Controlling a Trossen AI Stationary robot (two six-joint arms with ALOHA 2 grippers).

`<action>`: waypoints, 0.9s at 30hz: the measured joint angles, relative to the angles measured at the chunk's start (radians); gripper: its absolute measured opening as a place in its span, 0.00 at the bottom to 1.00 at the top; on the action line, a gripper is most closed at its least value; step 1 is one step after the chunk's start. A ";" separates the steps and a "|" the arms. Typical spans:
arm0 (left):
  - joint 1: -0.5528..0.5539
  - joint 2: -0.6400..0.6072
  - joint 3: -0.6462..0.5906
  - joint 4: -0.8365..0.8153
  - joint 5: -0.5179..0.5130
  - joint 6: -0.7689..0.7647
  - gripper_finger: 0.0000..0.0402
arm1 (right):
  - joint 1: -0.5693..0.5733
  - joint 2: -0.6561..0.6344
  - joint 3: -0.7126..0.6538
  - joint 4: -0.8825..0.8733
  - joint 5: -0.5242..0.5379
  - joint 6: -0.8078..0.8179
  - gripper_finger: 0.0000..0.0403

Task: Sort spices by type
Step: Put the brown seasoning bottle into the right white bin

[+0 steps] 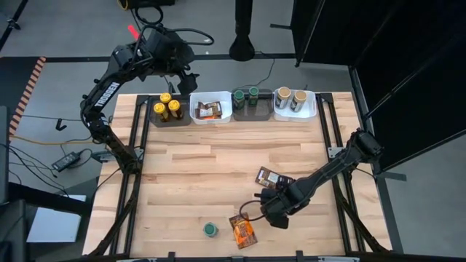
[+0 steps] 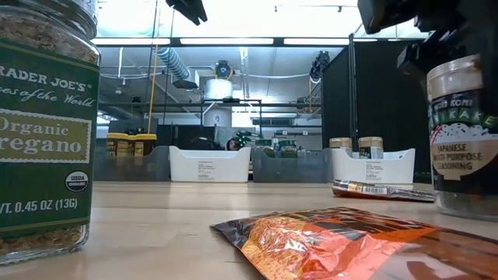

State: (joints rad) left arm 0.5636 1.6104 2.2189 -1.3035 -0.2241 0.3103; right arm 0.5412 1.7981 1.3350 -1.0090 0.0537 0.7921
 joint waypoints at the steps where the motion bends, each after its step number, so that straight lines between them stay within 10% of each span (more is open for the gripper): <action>1: 0.000 0.000 0.000 0.001 0.000 0.000 0.86 | -0.002 0.000 0.000 0.000 0.000 0.000 0.86; 5: 0.000 0.000 0.000 0.003 0.000 0.000 0.86 | -0.008 0.000 0.000 -0.002 0.000 -0.001 0.70; 27: 0.000 0.000 0.000 0.003 -0.001 0.007 0.86 | -0.221 -0.189 0.060 -0.336 0.113 -0.057 0.70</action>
State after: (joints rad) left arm 0.5640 1.6100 2.2192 -1.3006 -0.2248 0.3172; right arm 0.3207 1.6087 1.3949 -1.3445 0.1671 0.7356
